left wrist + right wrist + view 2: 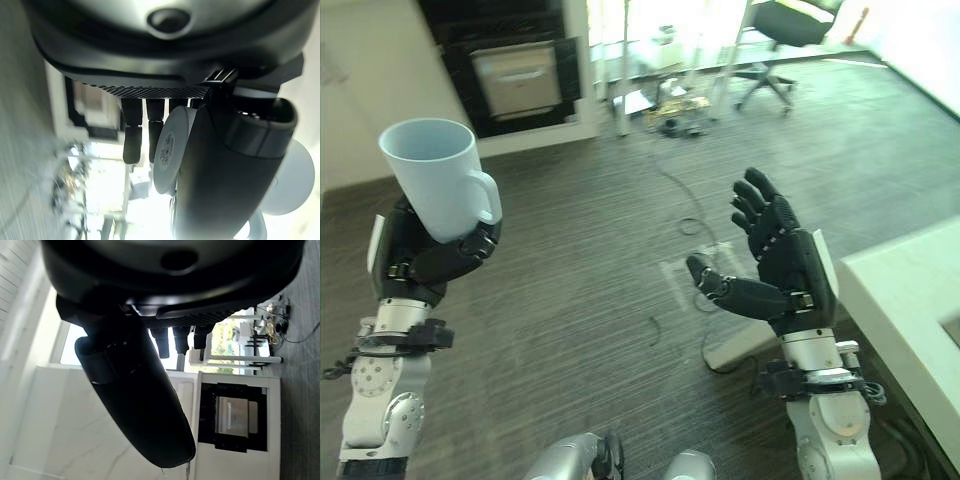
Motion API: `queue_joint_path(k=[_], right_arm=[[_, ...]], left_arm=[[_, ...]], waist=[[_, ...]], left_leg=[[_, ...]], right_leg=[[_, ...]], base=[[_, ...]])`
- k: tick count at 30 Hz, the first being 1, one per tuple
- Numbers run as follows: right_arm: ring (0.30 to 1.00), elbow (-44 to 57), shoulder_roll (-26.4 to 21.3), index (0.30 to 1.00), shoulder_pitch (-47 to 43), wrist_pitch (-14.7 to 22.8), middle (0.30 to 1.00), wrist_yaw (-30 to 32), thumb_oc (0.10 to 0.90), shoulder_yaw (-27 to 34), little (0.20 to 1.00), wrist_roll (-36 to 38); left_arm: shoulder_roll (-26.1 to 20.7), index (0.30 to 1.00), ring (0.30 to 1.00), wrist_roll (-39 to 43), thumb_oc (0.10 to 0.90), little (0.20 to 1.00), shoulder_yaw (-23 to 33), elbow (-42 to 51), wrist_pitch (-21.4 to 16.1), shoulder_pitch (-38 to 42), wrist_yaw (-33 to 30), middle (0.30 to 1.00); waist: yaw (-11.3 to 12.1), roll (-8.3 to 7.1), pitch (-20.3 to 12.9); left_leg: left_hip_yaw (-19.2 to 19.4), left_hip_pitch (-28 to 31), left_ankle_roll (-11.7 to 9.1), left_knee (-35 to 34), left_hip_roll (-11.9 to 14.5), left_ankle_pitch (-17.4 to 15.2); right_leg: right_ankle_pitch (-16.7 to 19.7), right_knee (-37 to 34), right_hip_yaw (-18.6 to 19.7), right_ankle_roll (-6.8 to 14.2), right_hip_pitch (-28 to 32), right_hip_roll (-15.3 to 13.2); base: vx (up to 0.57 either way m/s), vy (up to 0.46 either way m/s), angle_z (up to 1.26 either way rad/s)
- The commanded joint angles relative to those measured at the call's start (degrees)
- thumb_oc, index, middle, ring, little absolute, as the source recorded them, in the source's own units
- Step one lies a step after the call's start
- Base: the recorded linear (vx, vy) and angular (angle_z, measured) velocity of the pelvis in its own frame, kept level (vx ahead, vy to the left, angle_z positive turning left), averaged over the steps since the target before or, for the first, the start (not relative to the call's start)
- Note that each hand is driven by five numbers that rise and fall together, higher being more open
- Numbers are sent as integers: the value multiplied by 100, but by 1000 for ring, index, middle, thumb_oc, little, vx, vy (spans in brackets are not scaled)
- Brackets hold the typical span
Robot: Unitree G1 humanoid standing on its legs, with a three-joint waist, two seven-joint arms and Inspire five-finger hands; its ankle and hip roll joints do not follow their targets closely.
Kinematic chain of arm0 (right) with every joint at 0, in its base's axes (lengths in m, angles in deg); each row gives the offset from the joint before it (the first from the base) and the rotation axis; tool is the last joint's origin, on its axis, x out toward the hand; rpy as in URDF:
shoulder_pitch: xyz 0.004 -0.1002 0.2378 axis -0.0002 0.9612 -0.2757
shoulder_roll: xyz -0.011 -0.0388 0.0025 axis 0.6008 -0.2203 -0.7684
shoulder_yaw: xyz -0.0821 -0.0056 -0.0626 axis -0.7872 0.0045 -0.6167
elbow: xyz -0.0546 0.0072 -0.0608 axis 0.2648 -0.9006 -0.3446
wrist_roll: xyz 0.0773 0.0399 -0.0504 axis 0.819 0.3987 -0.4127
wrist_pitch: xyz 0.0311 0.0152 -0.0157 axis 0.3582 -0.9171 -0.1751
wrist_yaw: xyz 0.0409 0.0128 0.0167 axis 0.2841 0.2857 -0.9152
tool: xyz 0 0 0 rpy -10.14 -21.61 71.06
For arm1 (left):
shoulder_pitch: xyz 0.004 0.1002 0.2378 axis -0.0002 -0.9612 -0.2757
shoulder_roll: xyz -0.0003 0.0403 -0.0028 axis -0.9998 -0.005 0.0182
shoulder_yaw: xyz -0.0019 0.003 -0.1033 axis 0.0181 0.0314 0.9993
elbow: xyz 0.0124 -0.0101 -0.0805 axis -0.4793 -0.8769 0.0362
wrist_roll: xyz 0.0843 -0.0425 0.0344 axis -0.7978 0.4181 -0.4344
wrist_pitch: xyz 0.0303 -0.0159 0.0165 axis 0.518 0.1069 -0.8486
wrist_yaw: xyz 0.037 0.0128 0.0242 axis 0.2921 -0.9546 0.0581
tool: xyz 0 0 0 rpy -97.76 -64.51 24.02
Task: Place the dishes in the dishwasher.
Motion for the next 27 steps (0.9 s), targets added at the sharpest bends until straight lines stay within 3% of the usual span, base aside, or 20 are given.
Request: queue_joint_path(k=[1, 8, 13, 22, 23, 27], right_arm=[[900, 270, 65, 900, -338, 827, 900, -233, 800, 350, 900, 589], [900, 330, 175, 900, -619, 903, 900, -142, 800, -9, 900, 399], [900, 281, 163, 900, -730, 796, 900, -159, 800, -134, 900, 365], [900, 344, 71, 900, -654, 703, 900, -240, 800, -129, 900, 322], [900, 545, -213, 900, -184, 803, 900, 2, 800, -231, 900, 461], [900, 536, -164, 900, -204, 779, 900, 104, 800, -176, 900, 465]], left_arm=[[-403, 300, 300, -231, 400, 300, 254, 1123, -780, -222, -92, 300], [-462, 300, 300, -310, 400, 300, 377, 1182, -732, -290, -297, 300], [-449, 300, 300, -283, 400, 300, 504, 1165, -771, -361, -381, 300], [-374, 300, 300, -248, 400, 300, 484, 1142, -802, -459, -451, 300], [-408, 300, 300, -487, 400, 300, -182, 1189, -1020, -306, -200, 300], [-417, 300, 300, -394, 400, 300, -311, 1118, -983, -137, -64, 300]], waist=[[-99, -241, -747], [257, -249, -765], [271, -206, -836], [94, -153, -892], [-384, -102, -739], [-449, -126, -815]], left_leg=[[36, 443, 115, -397, 782, -683], [59, 449, 45, -397, 997, -670], [140, 481, -23, -397, 1129, -633], [160, 500, -109, -397, 1212, -630], [140, 173, -83, -397, 925, -418], [155, 191, 11, -397, 886, -549]], right_leg=[[746, -459, -284, 711, -20, -281], [479, -459, -1007, 696, 376, -426], [263, -459, -1075, 659, 423, -378], [131, -459, -892, 635, 351, -246], [97, -459, 67, 373, -74, 393], [114, -459, 38, 379, -104, 407]], base=[[4, -75, 158], [-3, -145, 43], [0, -104, 31], [-14, -37, -16], [0, 0, 0], [24, 30, -3]])
